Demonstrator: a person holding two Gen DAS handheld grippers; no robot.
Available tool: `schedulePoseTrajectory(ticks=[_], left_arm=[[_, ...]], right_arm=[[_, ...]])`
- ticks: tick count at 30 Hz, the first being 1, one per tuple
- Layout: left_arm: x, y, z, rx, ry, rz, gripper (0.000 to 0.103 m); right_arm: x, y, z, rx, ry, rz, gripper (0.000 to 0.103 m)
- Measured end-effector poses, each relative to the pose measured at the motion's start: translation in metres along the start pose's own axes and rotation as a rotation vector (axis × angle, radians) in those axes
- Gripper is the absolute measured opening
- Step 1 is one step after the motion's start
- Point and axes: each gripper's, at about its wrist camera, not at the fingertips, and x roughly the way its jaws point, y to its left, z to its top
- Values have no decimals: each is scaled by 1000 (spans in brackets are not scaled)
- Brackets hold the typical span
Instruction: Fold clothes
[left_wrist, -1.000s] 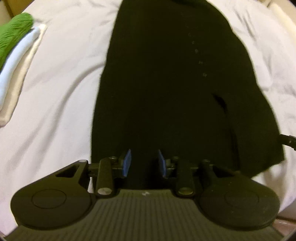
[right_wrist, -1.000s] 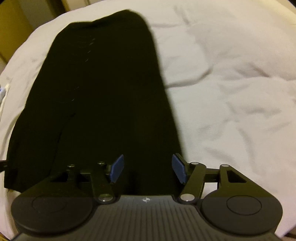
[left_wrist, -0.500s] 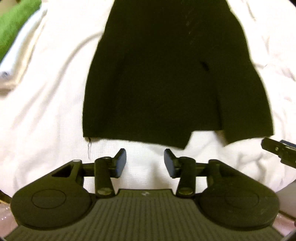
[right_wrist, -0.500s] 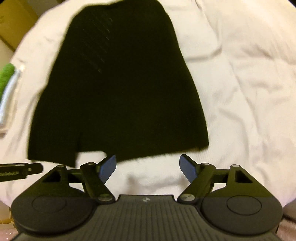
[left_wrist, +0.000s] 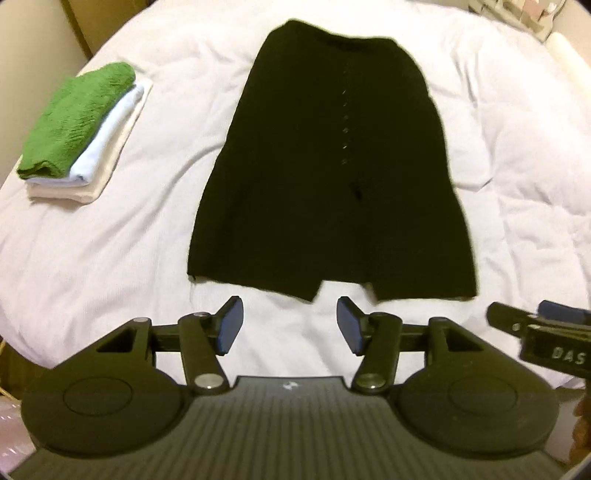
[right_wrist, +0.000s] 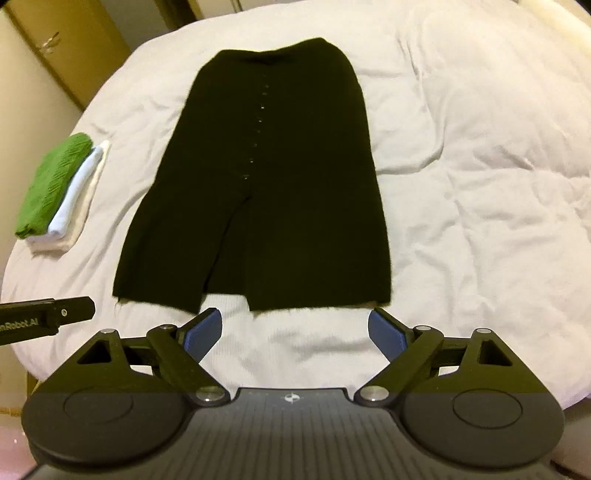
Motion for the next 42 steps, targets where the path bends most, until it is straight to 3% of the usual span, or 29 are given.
schedulePoseTrajectory(ticks=[4, 9, 20, 31, 42], left_arm=[[-43, -12, -19, -16, -54, 1, 60], [-84, -27, -44, -41, -108, 16, 60], [-115, -52, -81, -96, -166, 33, 62], [-129, -76, -83, -98, -178, 65, 62], [-136, -86, -67, -55, -151, 75, 63]], right_arm=[[-26, -10, -13, -37, -28, 12, 89], [-52, -17, -25, -93, -52, 23, 89], [-82, -43, -46, -168, -106, 40, 89], [-97, -61, -48, -210, -134, 62, 89], [-102, -73, -39, -150, -111, 73, 89]])
